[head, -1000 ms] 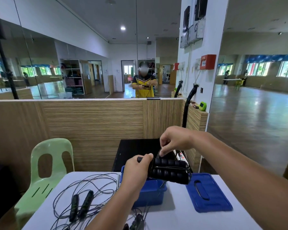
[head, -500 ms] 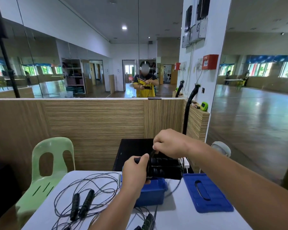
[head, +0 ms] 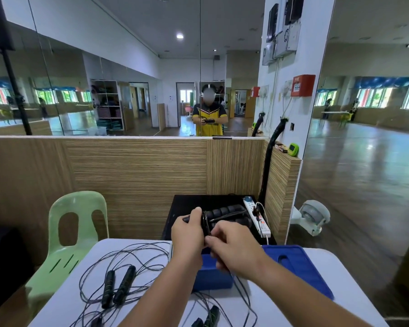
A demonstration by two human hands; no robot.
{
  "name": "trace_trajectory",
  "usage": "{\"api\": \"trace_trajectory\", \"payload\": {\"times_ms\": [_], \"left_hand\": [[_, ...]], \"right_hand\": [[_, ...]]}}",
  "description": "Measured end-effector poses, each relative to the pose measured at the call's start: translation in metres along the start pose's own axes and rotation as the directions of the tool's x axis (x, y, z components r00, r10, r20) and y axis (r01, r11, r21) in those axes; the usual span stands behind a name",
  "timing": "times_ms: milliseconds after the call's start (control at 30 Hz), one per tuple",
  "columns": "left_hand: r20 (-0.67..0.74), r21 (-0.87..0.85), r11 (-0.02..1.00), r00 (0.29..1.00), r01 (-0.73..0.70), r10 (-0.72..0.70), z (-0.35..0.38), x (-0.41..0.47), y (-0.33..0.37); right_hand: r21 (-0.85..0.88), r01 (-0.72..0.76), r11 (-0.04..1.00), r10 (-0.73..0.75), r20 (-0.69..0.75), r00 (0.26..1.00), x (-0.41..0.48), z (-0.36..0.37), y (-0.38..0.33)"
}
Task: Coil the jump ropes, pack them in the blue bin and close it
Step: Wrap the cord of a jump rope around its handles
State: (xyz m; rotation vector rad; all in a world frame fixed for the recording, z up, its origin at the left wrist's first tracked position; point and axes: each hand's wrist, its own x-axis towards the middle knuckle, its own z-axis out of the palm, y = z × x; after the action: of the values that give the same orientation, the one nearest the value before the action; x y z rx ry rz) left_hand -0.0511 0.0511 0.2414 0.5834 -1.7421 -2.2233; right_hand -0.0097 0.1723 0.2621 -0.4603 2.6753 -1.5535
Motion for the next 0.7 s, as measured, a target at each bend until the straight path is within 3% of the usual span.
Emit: {"api": "trace_trajectory", "payload": {"times_ms": [267,500,700], "left_hand": [[0.211,-0.033,0.997,0.976,0.065,-0.057,-0.007,-0.006,0.002],[0.112,0.022,0.99,0.985,-0.136,0.133,-0.008,0.0,0.0],[0.133,0.029,0.985,0.977,-0.17,0.165,-0.011,0.002,-0.004]], "right_hand": [[0.095,0.057,0.994,-0.046,-0.116,0.992,-0.003,0.008,0.012],[0.088,0.129,0.988,-0.104,-0.246,0.964,-0.006,0.023,0.029],[0.176,0.105,0.979,-0.063,-0.231,0.971,-0.009,0.024,0.046]]}}
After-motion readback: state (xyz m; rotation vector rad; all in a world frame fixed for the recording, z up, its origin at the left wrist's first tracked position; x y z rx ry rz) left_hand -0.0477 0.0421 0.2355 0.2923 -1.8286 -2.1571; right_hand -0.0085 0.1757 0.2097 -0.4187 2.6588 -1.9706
